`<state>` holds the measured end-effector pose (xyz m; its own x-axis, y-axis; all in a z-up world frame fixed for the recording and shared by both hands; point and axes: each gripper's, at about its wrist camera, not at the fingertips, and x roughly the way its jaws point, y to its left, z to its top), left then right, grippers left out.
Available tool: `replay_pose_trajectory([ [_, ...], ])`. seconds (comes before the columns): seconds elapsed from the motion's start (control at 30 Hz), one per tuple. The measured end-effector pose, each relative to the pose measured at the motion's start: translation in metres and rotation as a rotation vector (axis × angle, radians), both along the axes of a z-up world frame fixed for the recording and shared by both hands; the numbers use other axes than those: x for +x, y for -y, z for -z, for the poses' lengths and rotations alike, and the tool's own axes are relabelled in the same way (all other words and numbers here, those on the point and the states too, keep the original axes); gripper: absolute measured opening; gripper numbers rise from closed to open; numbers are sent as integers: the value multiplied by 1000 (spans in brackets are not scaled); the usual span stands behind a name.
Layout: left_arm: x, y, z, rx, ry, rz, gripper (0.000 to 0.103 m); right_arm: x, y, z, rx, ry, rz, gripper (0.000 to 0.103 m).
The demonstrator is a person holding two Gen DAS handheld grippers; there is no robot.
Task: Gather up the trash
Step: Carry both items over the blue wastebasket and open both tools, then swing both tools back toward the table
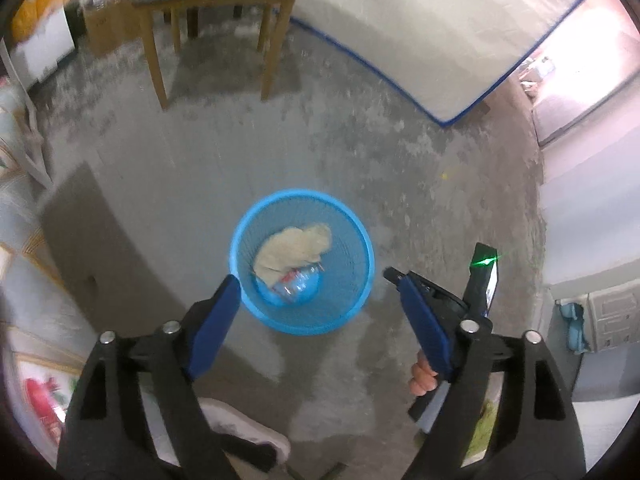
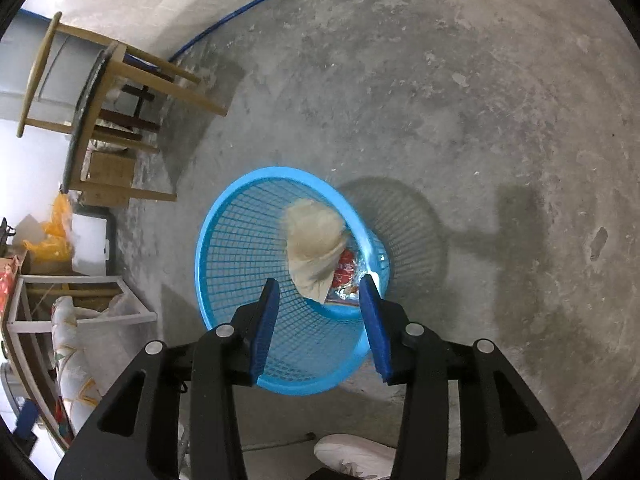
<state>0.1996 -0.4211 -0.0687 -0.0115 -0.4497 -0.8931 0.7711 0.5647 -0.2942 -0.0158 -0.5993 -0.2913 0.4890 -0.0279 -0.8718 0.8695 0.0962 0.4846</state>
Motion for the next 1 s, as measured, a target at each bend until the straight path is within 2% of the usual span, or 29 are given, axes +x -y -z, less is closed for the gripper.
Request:
replay_pose_trajectory([
  [0.13, -12, -38, -41, -60, 77, 16, 83, -20, -9, -18, -21, 16, -5, 42],
  [0.23, -21, -66, -63, -95, 106, 15, 85, -32, -20, -42, -53, 13, -38, 47],
  [0.3, -30, -90, -76, -128, 121, 4, 87, -37, -30, -59, -99, 0, -68, 59],
  [0.33, -35, -103, -81, -141, 129, -5, 89, -39, -38, -74, -143, -26, -94, 62],
  [0.4, -46, -133, -90, -168, 150, -35, 90, -39, -52, -98, -228, -77, -131, 78],
  [0.5, -58, -175, -97, -200, 149, -68, 93, -35, -75, -135, -354, -122, -178, 93],
  [0.63, -67, -235, -105, -265, 126, -141, 94, -14, -108, -181, -502, -127, -280, 97],
  [0.8, -77, -301, -115, -326, 174, -238, 94, 22, -152, -220, -615, -174, -408, 96],
  [1.0, -84, -391, -122, -393, 220, -399, 94, 59, -224, -264, -765, -81, -613, 96],
])
